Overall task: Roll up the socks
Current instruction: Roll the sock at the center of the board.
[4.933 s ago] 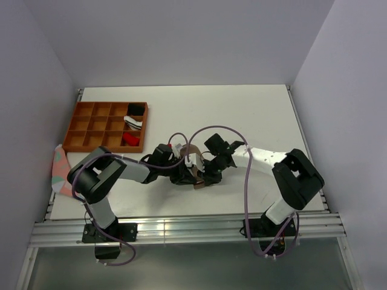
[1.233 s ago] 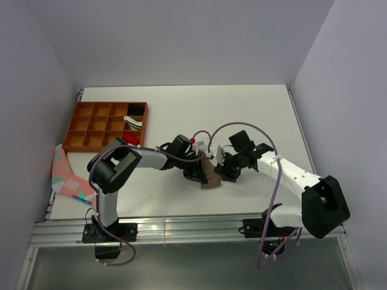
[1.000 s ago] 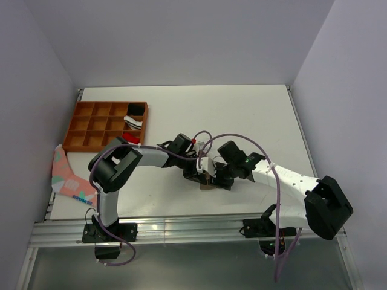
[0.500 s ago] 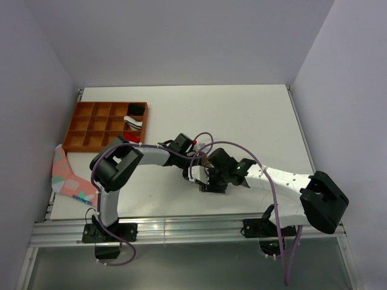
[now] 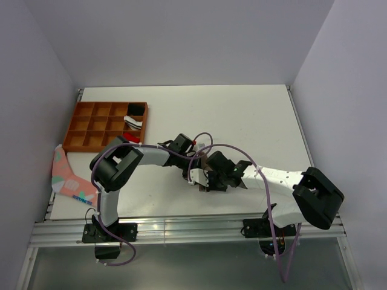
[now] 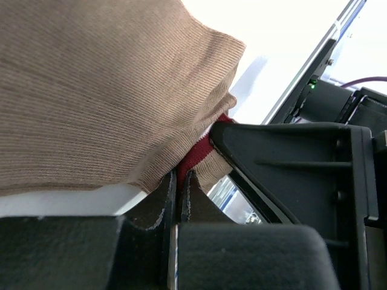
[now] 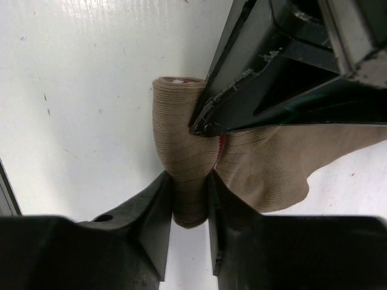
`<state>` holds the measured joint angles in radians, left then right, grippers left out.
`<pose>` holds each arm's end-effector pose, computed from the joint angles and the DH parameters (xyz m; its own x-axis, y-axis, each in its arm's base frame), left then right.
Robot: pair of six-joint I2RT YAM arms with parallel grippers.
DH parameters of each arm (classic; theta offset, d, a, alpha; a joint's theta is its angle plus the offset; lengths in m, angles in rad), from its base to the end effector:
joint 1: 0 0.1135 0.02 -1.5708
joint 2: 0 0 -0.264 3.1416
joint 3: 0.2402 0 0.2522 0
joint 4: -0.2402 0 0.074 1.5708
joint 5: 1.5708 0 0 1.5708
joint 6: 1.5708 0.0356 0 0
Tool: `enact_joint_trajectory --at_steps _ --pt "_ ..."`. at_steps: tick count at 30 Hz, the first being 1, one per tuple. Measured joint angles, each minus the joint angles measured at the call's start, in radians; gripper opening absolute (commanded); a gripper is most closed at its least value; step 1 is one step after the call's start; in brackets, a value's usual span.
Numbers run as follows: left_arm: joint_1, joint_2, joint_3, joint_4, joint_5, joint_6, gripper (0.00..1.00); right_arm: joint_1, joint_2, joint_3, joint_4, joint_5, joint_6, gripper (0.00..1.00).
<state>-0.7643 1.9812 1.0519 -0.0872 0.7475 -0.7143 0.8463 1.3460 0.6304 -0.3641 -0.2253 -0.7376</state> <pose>0.2523 -0.2754 0.1101 -0.9654 0.2600 -0.0190 0.1765 0.5984 -0.7815 0.1509 0.1825 0.1596 0.1053 -0.8701 -0.4815 -0.9849 -0.0244 -0.1714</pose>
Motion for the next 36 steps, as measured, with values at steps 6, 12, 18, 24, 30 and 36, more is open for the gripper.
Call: enact_joint_trajectory --at_steps 6,12,18,24,30,36 --pt "0.006 -0.006 -0.038 0.058 0.004 -0.082 0.08 0.0 0.0 -0.001 0.006 0.001 0.012 0.11" --pt "0.004 -0.068 -0.144 0.181 -0.072 -0.233 0.11 -0.023 0.0 -0.003 0.013 -0.027 0.012 0.1" --pt "-0.012 -0.129 -0.243 0.301 -0.18 -0.368 0.11 -0.084 0.013 0.005 0.007 -0.112 0.011 0.09" --pt "-0.029 -0.188 -0.336 0.411 -0.288 -0.446 0.23 -0.151 0.067 0.05 -0.029 -0.213 0.003 0.08" --pt "-0.033 -0.294 -0.454 0.482 -0.428 -0.477 0.3 -0.219 0.122 0.098 -0.085 -0.306 -0.013 0.08" --pt "-0.033 -0.39 -0.497 0.464 -0.561 -0.466 0.37 -0.245 0.146 0.121 -0.123 -0.336 -0.021 0.07"
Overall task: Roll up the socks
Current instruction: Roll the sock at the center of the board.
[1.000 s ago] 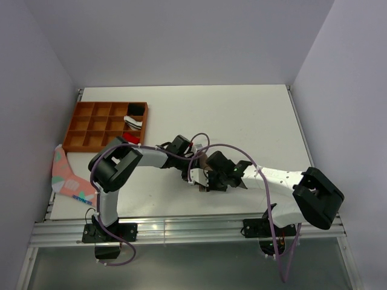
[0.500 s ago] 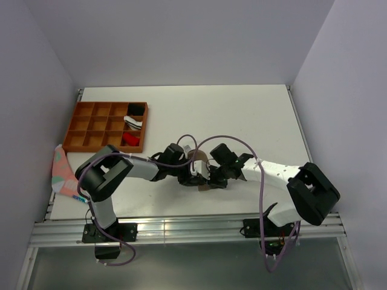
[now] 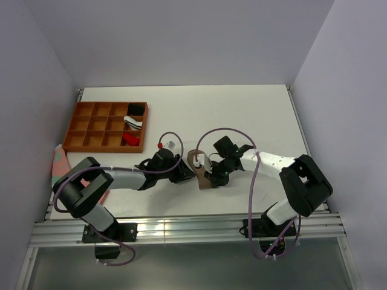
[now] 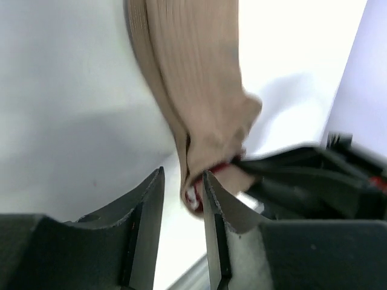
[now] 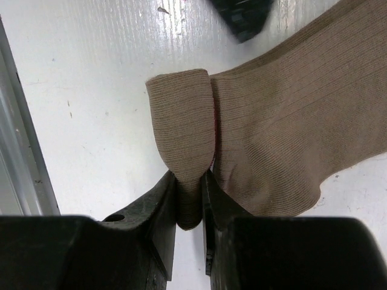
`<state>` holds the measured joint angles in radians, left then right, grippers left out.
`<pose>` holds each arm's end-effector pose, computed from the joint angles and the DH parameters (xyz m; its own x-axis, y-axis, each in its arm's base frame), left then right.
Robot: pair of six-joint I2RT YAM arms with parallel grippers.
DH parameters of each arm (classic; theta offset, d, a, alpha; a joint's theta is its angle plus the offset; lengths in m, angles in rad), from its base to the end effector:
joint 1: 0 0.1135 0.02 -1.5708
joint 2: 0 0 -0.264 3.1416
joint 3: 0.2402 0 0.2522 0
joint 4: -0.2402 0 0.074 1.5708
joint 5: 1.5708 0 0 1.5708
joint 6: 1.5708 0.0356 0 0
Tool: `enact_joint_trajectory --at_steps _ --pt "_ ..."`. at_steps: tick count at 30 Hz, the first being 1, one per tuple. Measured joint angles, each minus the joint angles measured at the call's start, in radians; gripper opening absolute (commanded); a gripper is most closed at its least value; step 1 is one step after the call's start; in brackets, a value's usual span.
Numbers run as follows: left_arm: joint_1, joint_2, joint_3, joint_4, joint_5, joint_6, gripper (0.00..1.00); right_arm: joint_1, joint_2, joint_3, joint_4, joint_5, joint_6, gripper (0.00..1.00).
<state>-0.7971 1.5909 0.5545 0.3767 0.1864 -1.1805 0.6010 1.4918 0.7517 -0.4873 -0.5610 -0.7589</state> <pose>0.1964 -0.2105 0.1304 -0.9077 -0.3714 -0.1956 -0.0897 0.6268 -0.7740 0.2001 0.1601 0.1577 -0.1324 -0.7972 -0.5890 -0.9890 0.0668 0.1318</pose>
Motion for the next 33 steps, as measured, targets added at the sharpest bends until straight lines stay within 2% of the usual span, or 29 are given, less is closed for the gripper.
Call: enact_joint_trajectory --at_steps 12,26,29,32,33 --pt "0.02 0.005 0.175 -0.191 -0.283 0.095 0.44 -0.003 0.018 0.018 -0.022 -0.008 -0.006 0.08" --pt "0.058 0.165 0.318 -0.257 -0.321 0.213 0.44 -0.003 0.023 0.023 -0.027 -0.008 -0.008 0.07" --pt "0.058 0.188 0.34 -0.254 -0.312 0.23 0.42 -0.003 0.023 0.023 -0.027 -0.008 -0.008 0.08" --pt "0.058 0.213 0.362 -0.241 -0.302 0.24 0.35 -0.003 0.023 0.023 -0.027 -0.008 -0.008 0.08" --pt "0.058 0.219 0.364 -0.237 -0.298 0.243 0.27 -0.003 0.024 0.024 -0.029 -0.009 -0.009 0.08"
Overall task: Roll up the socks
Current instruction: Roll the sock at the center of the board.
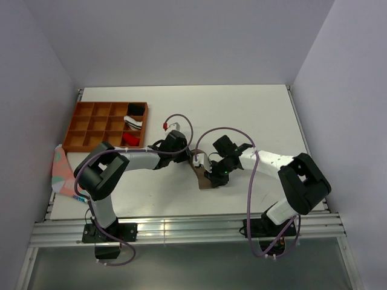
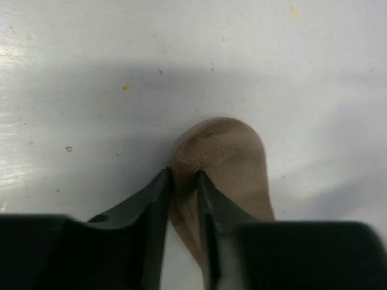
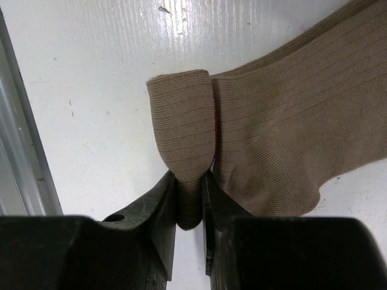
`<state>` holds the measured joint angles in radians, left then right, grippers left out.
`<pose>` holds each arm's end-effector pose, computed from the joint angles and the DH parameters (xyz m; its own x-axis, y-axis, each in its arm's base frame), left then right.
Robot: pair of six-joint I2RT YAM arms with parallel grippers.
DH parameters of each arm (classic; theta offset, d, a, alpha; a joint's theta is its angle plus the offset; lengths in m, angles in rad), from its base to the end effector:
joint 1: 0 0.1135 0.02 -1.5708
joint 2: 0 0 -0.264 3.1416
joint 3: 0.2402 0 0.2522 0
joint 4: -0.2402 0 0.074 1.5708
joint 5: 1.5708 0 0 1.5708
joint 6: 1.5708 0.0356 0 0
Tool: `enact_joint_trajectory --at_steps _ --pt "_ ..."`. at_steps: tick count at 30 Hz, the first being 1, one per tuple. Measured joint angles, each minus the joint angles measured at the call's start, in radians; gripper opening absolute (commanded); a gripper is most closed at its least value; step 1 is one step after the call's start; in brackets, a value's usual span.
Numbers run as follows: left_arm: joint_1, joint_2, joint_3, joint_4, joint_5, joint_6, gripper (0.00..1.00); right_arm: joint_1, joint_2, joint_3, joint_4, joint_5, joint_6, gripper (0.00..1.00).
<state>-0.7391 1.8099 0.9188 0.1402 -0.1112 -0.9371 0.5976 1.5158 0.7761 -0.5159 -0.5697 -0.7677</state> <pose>0.2710 -0.2417 0.1426 -0.7898 -0.3638 -0.4939 -0.0454 0.8377 -0.5443 0.2034 0.1617 0.1574 -0.1405 -0.8030 -0.5792 -0.9862 0.0617 0.1537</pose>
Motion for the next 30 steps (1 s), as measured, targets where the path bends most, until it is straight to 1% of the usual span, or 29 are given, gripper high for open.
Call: enact_joint_trajectory --at_steps 2,3,5,6,11,16,22,30 --pt "0.0 0.009 0.002 0.006 0.005 0.001 0.19 0.0 0.003 0.003 -0.003 0.0 0.0 0.07" --pt "0.0 0.014 0.002 0.011 0.009 0.004 0.12 0.0 0.005 0.005 -0.005 0.0 0.0 0.07" --pt "0.0 0.019 0.003 0.018 0.01 0.003 0.03 0.0 0.012 0.012 -0.014 -0.002 -0.001 0.08" --pt "0.0 0.019 0.003 0.019 0.01 0.0 0.01 0.0 0.016 0.017 -0.019 -0.003 -0.001 0.07" --pt "0.013 0.003 -0.04 0.066 0.016 -0.013 0.0 -0.003 0.054 0.058 -0.068 -0.016 -0.011 0.07" --pt "0.058 -0.076 -0.14 0.083 0.021 -0.029 0.0 -0.013 0.113 0.128 -0.144 -0.034 -0.021 0.08" --pt "0.113 -0.146 -0.211 0.069 0.028 -0.034 0.0 -0.013 0.246 0.276 -0.254 -0.082 -0.043 0.09" --pt "0.123 -0.18 -0.277 0.126 0.028 -0.05 0.0 -0.013 0.42 0.47 -0.431 -0.129 -0.058 0.1"
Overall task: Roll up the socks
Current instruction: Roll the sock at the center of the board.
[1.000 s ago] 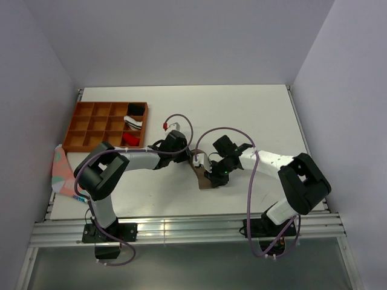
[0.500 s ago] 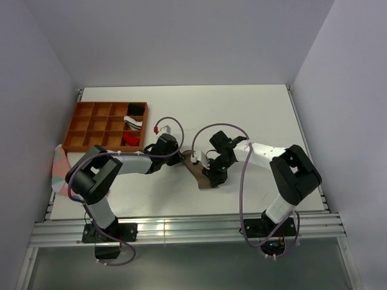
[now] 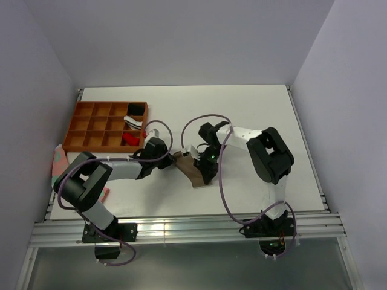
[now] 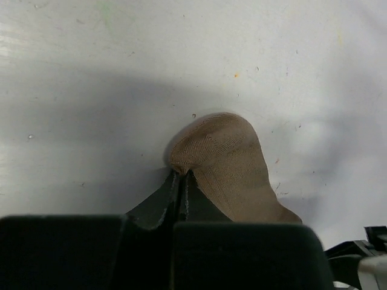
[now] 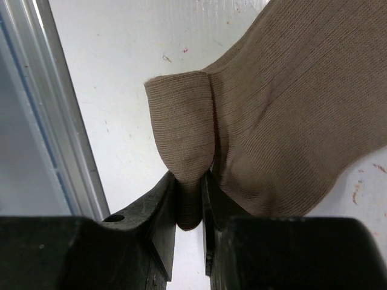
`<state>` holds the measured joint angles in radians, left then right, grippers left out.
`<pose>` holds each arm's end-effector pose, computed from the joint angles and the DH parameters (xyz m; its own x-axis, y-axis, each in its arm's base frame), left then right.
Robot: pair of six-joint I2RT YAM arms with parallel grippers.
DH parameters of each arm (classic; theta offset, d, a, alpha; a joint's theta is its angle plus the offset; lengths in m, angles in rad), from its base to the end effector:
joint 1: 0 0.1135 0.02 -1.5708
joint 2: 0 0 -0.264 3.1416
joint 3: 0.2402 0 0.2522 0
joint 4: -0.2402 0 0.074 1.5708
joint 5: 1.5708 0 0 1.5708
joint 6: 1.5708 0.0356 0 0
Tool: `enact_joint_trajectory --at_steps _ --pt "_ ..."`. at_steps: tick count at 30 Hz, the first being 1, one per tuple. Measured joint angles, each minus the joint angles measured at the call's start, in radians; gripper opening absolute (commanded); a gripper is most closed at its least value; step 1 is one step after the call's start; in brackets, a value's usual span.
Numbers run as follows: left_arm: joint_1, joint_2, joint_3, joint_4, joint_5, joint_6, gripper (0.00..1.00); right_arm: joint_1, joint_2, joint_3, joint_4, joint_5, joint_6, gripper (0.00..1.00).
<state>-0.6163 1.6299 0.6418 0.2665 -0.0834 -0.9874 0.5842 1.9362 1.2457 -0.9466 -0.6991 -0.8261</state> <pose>0.2487 -0.1725 0.1332 -0.7351 -0.4985 -0.4595 -0.1607 0.7865 -0.5963 0.2665 0.2037 0.1493 -0.2799 -0.8597 -0.4272 -0.8740 0.0440 0.4839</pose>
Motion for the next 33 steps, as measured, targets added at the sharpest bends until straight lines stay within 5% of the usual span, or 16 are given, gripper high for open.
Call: enact_joint_trajectory --at_steps 7,15,23,33 --pt "0.002 -0.037 -0.068 0.059 0.0 -0.005 0.0 -0.003 0.093 0.08 -0.097 -0.051 0.0 0.11" --pt "0.0 -0.091 -0.146 0.113 0.0 0.001 0.16 -0.005 0.171 0.145 -0.195 -0.09 -0.016 0.11" --pt "-0.01 -0.309 -0.29 0.117 -0.032 0.039 0.3 -0.005 0.214 0.156 -0.268 -0.11 -0.032 0.11" --pt "-0.23 -0.457 -0.327 0.268 -0.007 0.248 0.38 -0.005 0.258 0.197 -0.327 -0.113 -0.053 0.11"
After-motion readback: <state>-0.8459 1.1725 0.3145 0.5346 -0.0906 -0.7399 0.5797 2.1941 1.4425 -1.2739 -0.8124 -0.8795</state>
